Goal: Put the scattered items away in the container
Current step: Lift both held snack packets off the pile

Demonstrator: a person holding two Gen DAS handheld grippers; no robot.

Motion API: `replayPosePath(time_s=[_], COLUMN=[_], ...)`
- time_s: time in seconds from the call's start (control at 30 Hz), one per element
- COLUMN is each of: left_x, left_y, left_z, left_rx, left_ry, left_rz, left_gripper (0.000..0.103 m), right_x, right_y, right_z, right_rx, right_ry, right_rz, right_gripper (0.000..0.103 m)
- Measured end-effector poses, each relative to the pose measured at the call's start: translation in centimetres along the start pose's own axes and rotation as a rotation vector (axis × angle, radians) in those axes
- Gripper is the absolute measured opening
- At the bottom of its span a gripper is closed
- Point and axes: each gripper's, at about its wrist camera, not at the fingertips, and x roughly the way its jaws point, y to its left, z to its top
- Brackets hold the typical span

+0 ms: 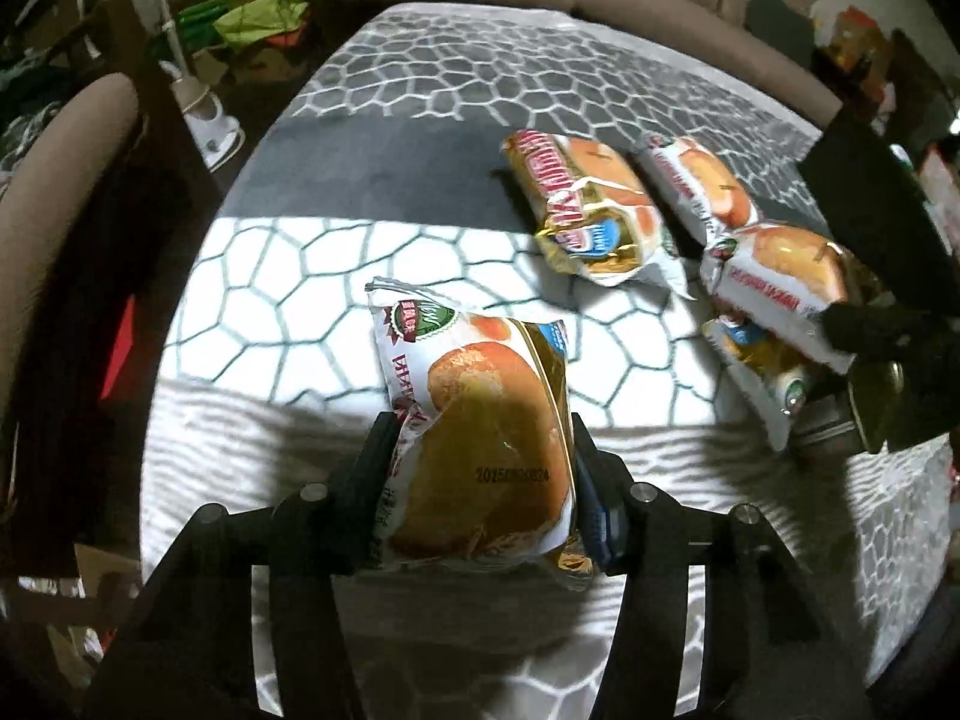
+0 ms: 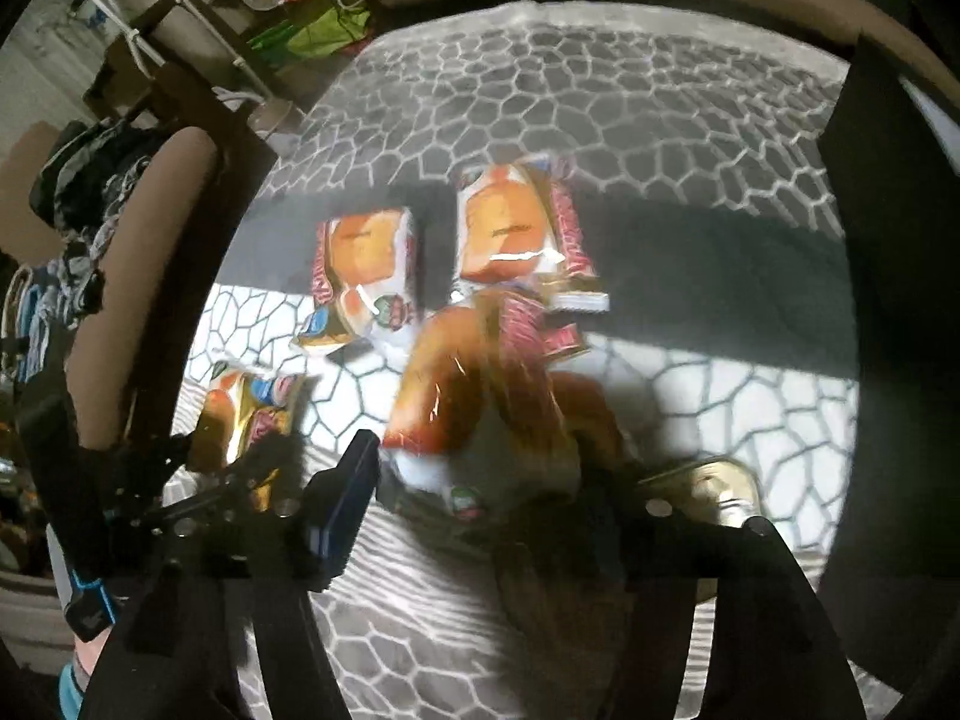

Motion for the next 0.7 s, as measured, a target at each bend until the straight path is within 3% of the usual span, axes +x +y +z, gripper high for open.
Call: replayPosePath(time_s=[0.17, 0.37, 0.53, 0.7], left_x=[-0.8, -0.6, 0.4, 1.7], left_y=[2.2, 2.1, 0.4, 0.3], left_z=[0.7, 1.9, 1.1, 0.4], left_rx=[-0.099, -0.086, 0.006, 0.010], left_ry=[-0.014, 0.011, 0.029, 0.045], left_rz=[-0.034, -0.005, 0.065, 0.096], left_gripper=[0.074, 0.075, 0.075, 0.075], right_x=[-2.1, 0.0, 2.5, 4.5], right_y=[-0.9, 1.0, 2.9, 3.7], right_z=[1.8, 3.3, 2.6, 2.0], right_rx=[0.019, -0.060, -0.131, -0.167], right_ry=[-0.062, 0.014, 0.059, 0.083], right_rz=[-0.021, -0.084, -0.128, -0.161], right_gripper=[0.082, 0.082, 0.082, 0.081])
